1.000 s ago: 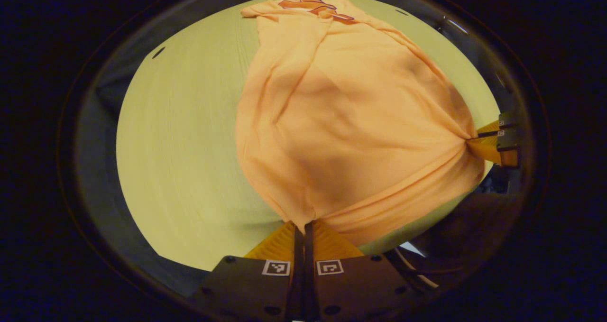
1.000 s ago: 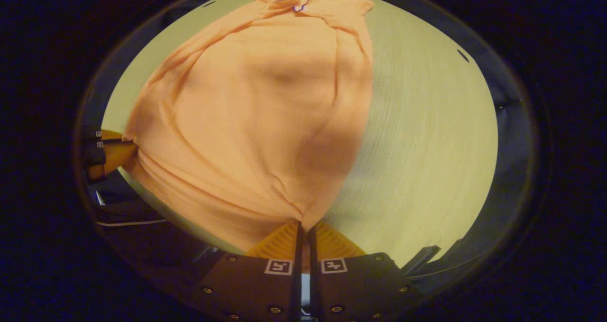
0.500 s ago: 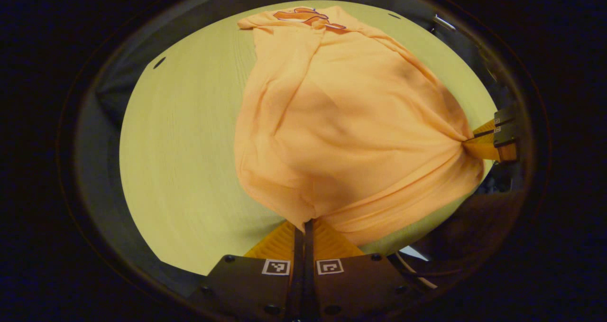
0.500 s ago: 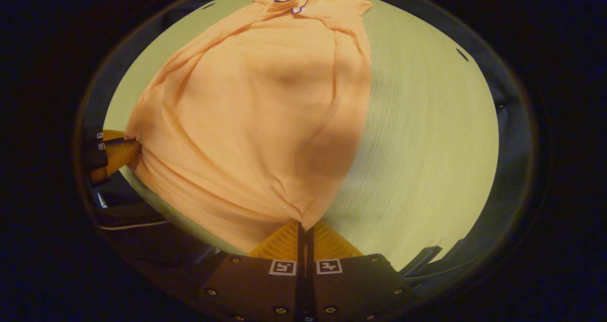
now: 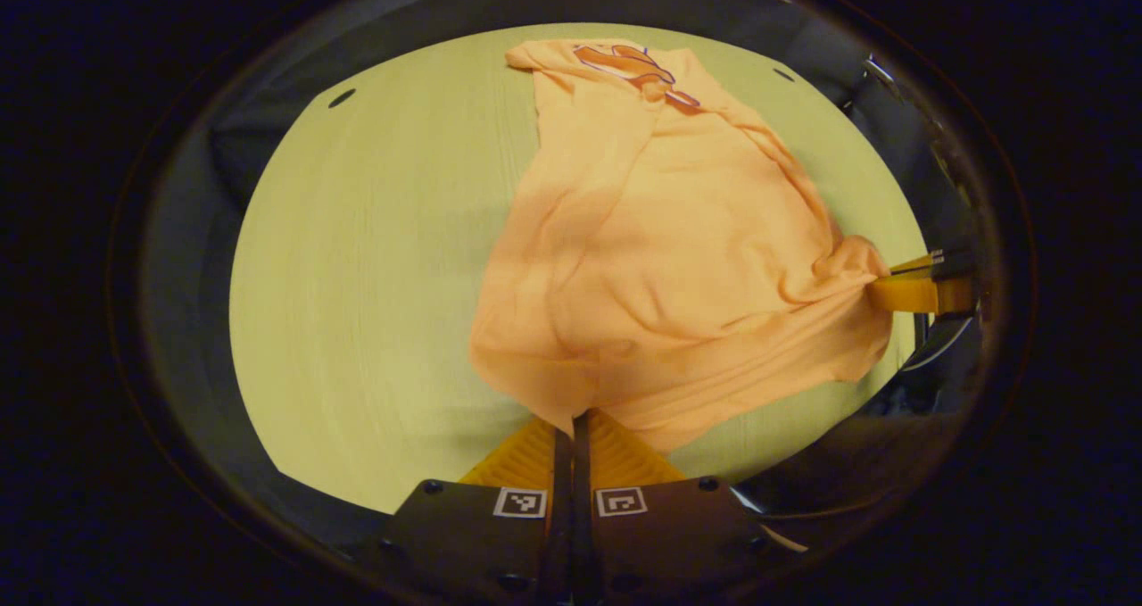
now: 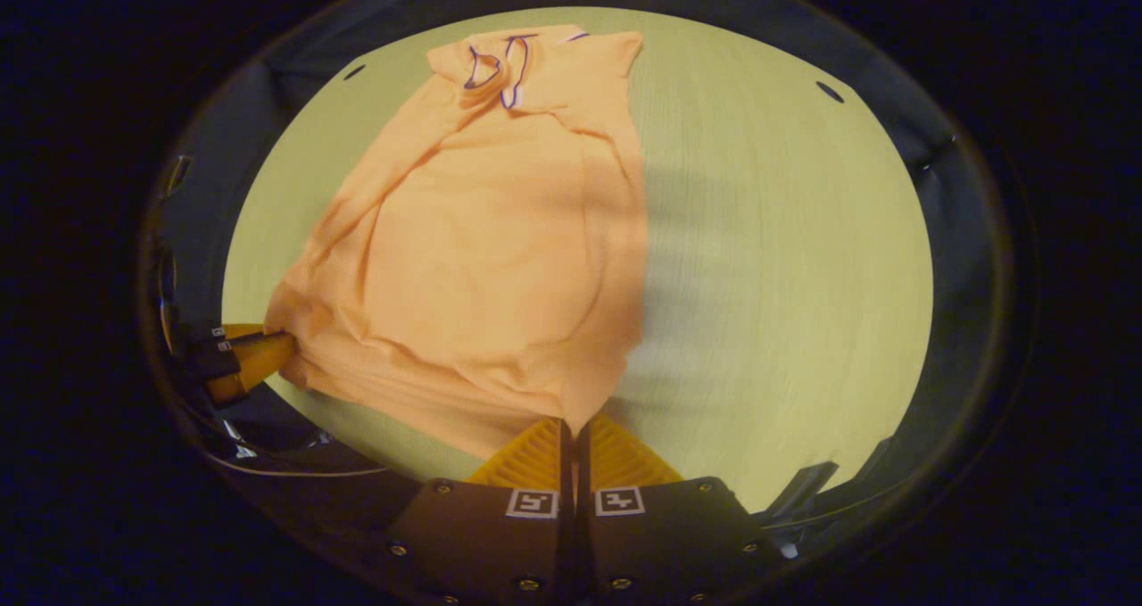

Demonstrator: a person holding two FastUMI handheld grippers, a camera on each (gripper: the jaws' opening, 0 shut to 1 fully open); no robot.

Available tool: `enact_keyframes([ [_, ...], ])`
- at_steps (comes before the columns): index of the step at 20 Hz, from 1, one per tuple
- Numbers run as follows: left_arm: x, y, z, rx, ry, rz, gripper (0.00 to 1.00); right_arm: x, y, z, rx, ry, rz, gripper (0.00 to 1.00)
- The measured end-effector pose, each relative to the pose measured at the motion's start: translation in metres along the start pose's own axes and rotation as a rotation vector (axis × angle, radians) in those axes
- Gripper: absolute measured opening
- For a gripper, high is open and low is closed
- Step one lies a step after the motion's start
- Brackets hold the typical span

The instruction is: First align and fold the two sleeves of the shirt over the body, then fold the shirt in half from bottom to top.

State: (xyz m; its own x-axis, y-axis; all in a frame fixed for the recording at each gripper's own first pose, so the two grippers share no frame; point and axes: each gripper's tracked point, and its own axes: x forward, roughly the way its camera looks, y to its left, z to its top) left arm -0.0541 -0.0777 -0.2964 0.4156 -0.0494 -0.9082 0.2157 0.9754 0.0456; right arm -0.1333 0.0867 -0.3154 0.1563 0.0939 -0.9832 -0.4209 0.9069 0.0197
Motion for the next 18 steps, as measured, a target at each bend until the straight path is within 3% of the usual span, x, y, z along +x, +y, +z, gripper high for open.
enact_keyframes([
  [10,-0.029,0.024,0.139,0.087,-0.171,0.059,0.06,-0.043,-0.014,0.119,0.000,-0.181,-0.015,0.01],
  [18,-0.021,0.028,0.233,0.098,-0.247,0.063,0.06,-0.047,-0.038,0.203,0.063,-0.253,-0.016,0.01],
])
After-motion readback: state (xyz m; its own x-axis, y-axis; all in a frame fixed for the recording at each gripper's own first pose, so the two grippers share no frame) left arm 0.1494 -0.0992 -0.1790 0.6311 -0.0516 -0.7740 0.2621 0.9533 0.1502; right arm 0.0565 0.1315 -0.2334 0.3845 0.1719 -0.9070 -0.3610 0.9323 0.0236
